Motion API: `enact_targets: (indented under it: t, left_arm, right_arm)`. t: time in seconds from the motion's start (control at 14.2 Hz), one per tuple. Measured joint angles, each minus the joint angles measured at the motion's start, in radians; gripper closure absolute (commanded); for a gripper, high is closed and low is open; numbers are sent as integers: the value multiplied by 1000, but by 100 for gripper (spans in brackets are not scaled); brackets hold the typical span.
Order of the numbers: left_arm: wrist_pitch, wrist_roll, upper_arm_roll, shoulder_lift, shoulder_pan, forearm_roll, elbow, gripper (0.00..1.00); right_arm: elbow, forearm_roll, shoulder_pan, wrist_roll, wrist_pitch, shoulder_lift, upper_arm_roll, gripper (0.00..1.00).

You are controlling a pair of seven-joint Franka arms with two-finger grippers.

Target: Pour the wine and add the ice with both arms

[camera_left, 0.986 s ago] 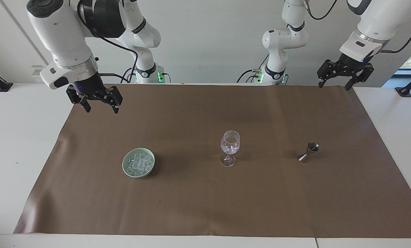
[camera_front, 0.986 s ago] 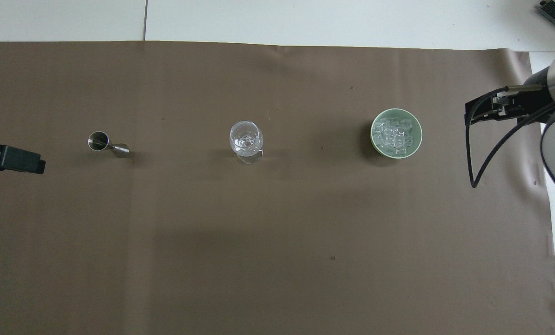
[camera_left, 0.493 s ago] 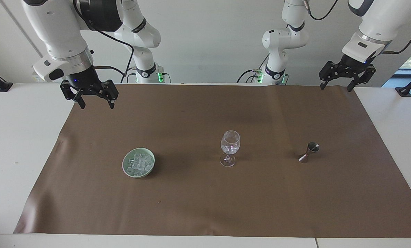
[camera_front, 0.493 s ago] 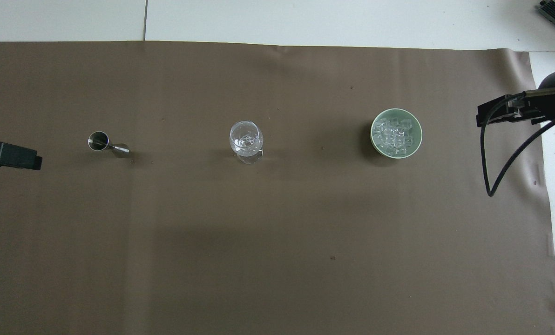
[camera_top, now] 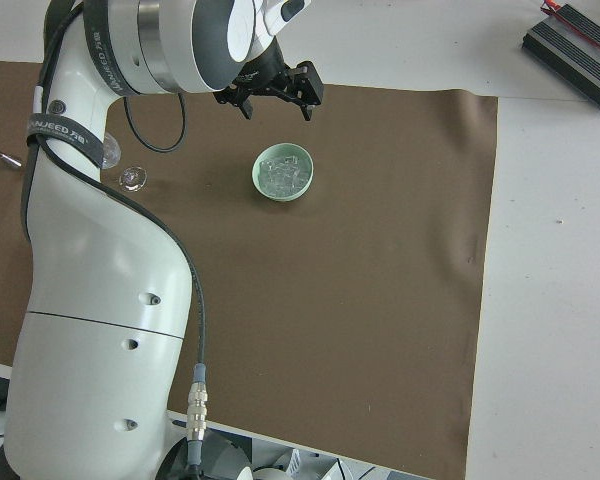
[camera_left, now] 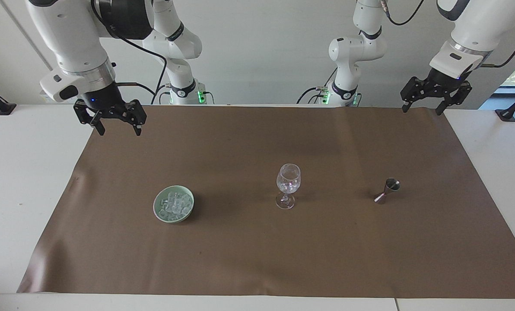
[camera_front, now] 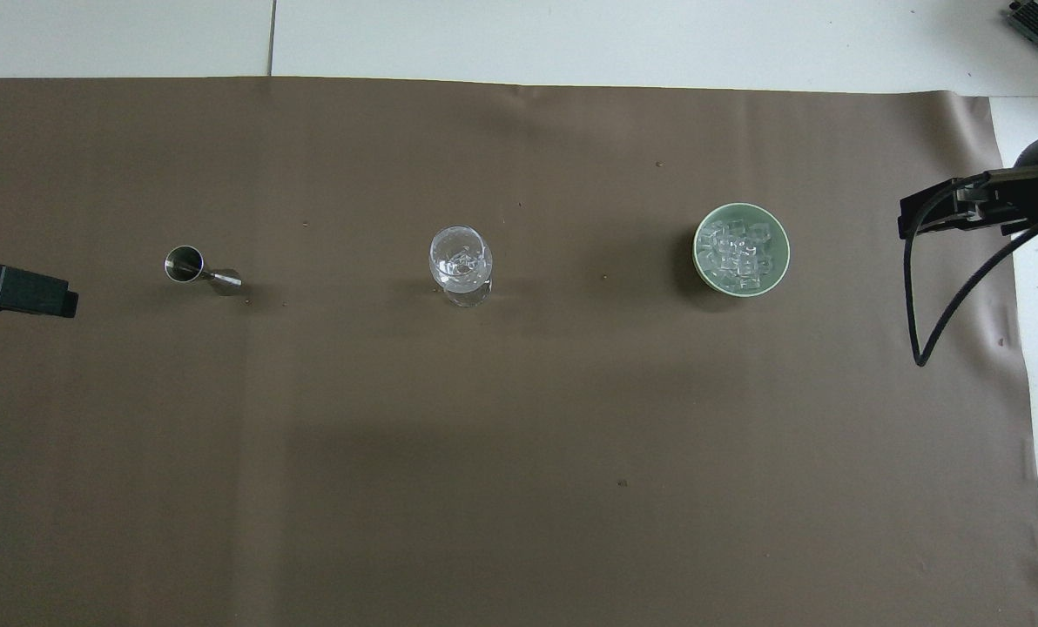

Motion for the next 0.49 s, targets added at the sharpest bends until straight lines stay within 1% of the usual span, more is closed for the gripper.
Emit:
enact_targets:
  t: [0.35, 0.49]
  left_arm:
    - [0, 0, -2, 0, 0, 0, -1, 0]
    - [0, 0, -3, 0, -1, 0, -1, 0]
  right_arm:
    - [-1, 2, 1, 0, 0, -1, -5, 0]
    - [-2, 28, 2, 0, -1, -1, -13, 0]
